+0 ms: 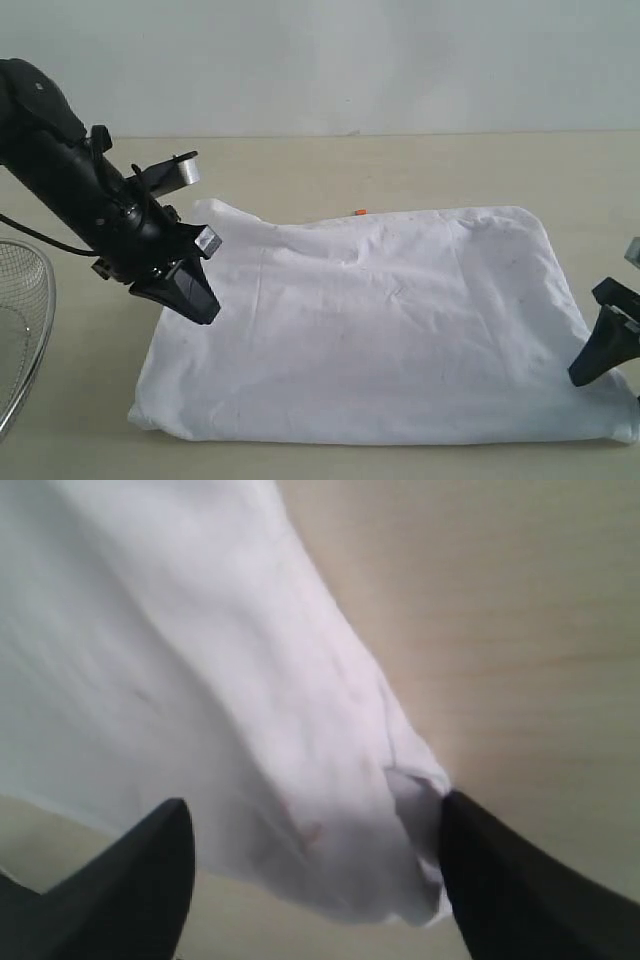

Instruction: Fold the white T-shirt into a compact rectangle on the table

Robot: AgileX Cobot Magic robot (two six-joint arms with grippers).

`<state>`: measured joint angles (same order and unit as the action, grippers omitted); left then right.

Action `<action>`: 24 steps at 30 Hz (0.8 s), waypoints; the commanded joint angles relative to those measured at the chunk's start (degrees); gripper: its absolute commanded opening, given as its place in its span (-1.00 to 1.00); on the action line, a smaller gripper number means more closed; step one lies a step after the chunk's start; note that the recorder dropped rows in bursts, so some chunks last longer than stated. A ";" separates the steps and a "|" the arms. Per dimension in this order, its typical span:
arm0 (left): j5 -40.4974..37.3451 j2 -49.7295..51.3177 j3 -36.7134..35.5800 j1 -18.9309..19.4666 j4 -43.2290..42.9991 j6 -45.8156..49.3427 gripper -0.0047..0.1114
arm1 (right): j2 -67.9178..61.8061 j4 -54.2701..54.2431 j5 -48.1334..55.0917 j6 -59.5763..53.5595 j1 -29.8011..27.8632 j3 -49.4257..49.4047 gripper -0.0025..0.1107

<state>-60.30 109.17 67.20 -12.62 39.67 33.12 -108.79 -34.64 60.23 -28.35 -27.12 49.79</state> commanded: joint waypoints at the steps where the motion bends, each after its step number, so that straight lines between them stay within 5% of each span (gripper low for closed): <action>1: 0.47 -0.70 -0.27 -0.26 -1.16 0.37 -0.84 | -2.83 0.37 -1.99 -1.57 -0.29 -0.01 0.19; 7: 0.58 -0.70 -0.27 -0.26 -1.30 0.37 -0.84 | -4.98 -1.10 -4.09 -3.28 -0.29 -0.01 0.18; 15: 1.37 -0.70 -0.27 -0.26 -1.30 0.37 -0.84 | -5.08 -6.21 -4.93 -7.60 -0.29 -0.01 -0.22; 24: 1.67 -0.70 -0.27 -0.26 -1.30 0.37 -0.84 | -5.08 -9.58 -4.93 -9.91 -0.29 -0.01 -0.22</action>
<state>-59.08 109.17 67.20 -12.62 38.41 33.12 -113.06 -43.24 60.68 -36.07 -27.31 50.01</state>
